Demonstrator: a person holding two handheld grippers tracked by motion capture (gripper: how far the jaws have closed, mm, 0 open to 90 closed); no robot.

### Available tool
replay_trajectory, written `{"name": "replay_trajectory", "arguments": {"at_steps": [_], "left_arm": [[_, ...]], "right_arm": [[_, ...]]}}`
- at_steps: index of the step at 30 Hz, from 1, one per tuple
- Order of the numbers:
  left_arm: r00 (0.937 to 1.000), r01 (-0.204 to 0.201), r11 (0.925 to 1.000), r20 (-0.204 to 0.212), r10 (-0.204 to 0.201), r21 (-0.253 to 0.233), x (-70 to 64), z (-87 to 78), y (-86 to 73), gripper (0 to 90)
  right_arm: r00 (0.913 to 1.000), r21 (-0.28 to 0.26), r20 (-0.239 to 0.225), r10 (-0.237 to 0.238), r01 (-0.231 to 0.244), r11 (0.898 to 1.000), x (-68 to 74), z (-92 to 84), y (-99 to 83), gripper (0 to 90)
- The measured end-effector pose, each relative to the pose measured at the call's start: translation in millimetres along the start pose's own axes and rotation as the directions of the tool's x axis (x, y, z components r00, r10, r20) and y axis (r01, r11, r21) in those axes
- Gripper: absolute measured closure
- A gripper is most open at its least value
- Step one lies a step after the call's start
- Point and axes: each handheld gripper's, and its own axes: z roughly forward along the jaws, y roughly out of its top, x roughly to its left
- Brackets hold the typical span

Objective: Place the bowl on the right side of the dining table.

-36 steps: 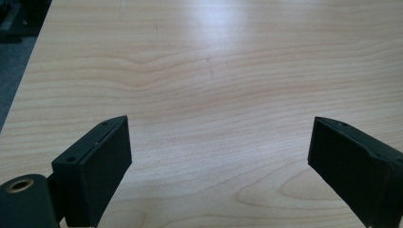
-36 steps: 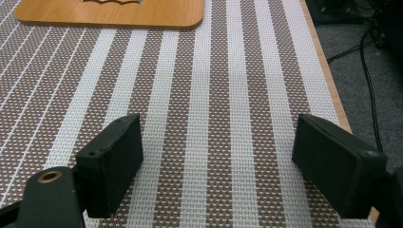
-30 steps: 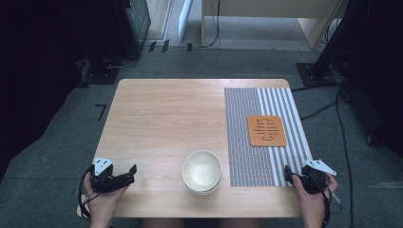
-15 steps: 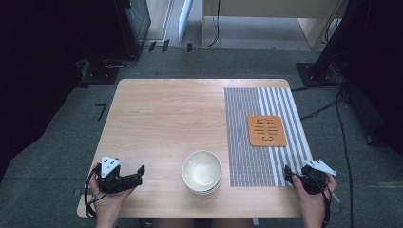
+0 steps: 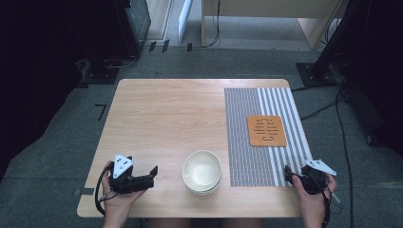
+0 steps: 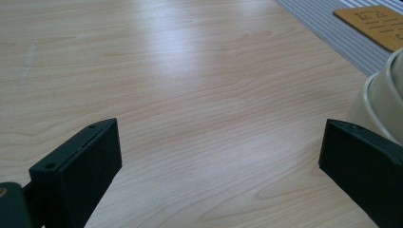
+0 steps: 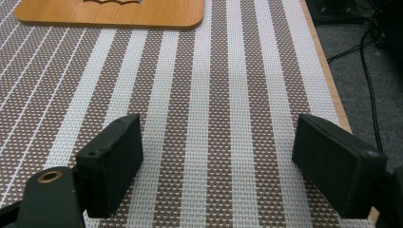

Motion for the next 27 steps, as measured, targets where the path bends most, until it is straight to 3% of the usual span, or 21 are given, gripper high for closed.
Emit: {"name": "replay_trajectory", "arguments": {"at_steps": [4, 9, 14, 21, 27], "left_arm": [[0.9999, 0.003, 0.9999, 0.009, -0.003, 0.013, -11.8, 0.5, 8.9, 0.2], [0.9998, -0.019, 0.9997, 0.000, 0.019, -0.018, -25.0, -7.9, 23.2, 0.3], [1.0000, -0.001, 0.9991, 0.005, 0.001, -0.041, -29.7, -9.0, 32.8, 0.3], [0.9992, 0.010, 0.9984, 0.040, -0.008, -0.056, -38.5, -5.1, 41.2, 0.3], [0.9965, -0.005, 0.9986, 0.083, 0.009, -0.053, -44.1, -3.5, 44.1, 0.3]], "right_arm": [[1.0000, 0.000, 0.000, -0.001, 0.001, 1.000, 0.0, 0.0, -0.1, 17.2], [1.0000, -0.001, 0.000, -0.002, 0.002, 1.000, -0.1, 0.0, 0.0, 17.2], [1.0000, -0.001, 0.000, -0.002, 0.002, 1.000, 0.0, 0.0, -0.1, 17.2], [1.0000, -0.001, 0.001, -0.002, 0.002, 1.000, 0.0, 0.0, -0.1, 17.2], [1.0000, 0.001, 0.001, 0.001, -0.001, 1.000, 0.1, 0.0, 0.0, 16.9]]}}
